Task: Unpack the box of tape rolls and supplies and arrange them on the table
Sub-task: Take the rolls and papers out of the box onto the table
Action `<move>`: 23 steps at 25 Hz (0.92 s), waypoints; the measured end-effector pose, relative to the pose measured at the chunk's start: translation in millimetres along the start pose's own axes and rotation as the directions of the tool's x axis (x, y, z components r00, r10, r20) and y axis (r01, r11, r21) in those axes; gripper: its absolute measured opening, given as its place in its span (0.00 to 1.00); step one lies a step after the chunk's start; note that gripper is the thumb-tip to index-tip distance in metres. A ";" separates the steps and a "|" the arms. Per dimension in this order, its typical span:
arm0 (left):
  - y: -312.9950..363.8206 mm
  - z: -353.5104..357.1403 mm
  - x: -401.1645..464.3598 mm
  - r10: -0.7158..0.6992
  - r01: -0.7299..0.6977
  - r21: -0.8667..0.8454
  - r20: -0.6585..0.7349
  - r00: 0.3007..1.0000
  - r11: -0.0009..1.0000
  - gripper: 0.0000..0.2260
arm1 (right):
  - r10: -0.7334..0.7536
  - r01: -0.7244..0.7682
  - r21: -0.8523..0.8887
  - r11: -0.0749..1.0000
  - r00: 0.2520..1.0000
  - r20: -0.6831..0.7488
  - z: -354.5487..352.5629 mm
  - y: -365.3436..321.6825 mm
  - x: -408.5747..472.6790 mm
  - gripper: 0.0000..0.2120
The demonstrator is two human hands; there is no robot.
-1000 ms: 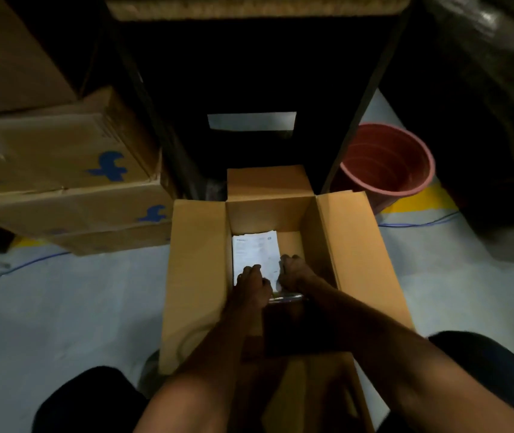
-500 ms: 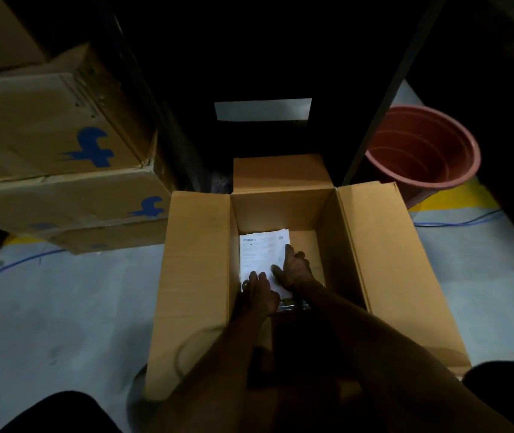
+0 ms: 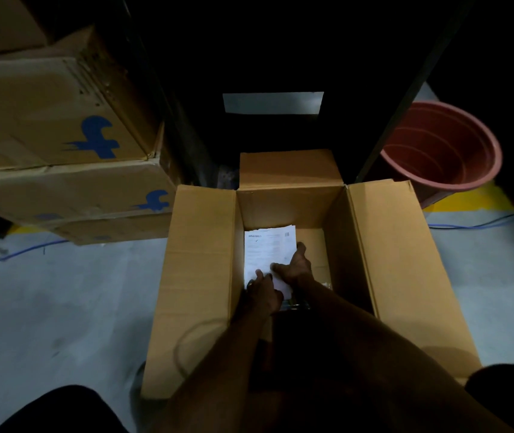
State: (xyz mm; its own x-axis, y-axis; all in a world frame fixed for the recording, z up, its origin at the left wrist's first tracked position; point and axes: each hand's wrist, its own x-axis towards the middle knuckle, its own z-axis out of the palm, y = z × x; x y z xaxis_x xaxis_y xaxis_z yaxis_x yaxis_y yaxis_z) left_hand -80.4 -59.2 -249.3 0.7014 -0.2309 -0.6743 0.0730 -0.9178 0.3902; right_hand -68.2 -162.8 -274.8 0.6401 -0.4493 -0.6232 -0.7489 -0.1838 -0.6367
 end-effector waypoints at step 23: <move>54.1 -43.0 -51.6 -0.085 -0.093 -0.550 -0.289 0.953 0.830 0.30 | -0.135 0.139 -0.060 0.988 0.989 0.067 -117.6 -33.7 -64.7 0.25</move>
State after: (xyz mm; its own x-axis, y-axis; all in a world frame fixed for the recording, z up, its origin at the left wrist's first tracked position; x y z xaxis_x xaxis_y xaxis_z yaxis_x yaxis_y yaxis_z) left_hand -82.1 -83.0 -166.5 0.8677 -0.0488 -0.4947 0.3852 -0.5629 0.7313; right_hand -104.5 -230.4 -159.6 0.7452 -0.3612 -0.5606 -0.6618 -0.2967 -0.6885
